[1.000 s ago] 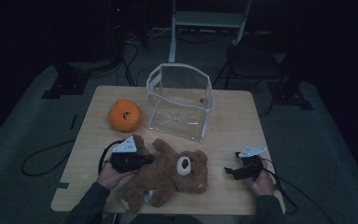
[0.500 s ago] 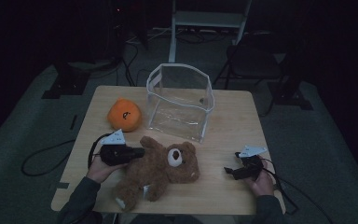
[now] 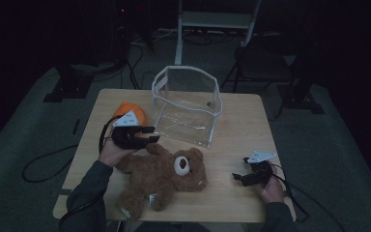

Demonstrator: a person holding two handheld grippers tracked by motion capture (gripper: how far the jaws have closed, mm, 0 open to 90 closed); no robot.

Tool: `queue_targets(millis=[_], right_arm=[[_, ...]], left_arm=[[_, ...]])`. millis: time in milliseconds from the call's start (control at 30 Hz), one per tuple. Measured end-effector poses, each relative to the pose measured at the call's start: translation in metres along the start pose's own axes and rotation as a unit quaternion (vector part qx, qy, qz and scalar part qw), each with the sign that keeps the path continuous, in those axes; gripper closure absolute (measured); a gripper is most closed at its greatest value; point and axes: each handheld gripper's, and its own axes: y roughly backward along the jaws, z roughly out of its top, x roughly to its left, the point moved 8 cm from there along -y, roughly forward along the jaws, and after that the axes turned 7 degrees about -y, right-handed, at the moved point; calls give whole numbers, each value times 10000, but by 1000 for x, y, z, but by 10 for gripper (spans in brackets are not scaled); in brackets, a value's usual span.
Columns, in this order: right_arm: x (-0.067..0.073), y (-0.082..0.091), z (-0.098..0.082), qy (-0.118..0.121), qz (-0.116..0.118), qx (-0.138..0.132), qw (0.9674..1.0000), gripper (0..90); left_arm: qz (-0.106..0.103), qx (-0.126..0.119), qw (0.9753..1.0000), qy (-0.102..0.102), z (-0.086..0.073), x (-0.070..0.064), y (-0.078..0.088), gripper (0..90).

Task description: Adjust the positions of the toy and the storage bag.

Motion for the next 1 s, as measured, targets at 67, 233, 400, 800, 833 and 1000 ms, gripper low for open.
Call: queue_targets(millis=[67, 233, 400, 800, 833, 1000], right_arm=[[0, 0, 0, 0, -5, 3, 10000, 115], [0, 0, 0, -3, -3, -1, 10000, 114], [0, 0, 0, -6, -4, -1, 10000, 114], [0, 0, 0, -12, 0, 3, 10000, 114], [0, 0, 0, -13, -2, 5, 10000, 114], [0, 0, 0, -13, -2, 5, 10000, 115]], left_arm=[[54, -37, 9999, -120, 11, 4, -3, 547], [176, -79, 9994, -294, 36, 17, -13, 502], [302, -37, 9985, -460, 58, 29, -29, 474], [289, 270, 9980, -486, 79, 44, -70, 434], [291, 339, 9979, -475, 77, 45, -74, 437], [515, 479, 9964, -482, 76, 49, -80, 527]])
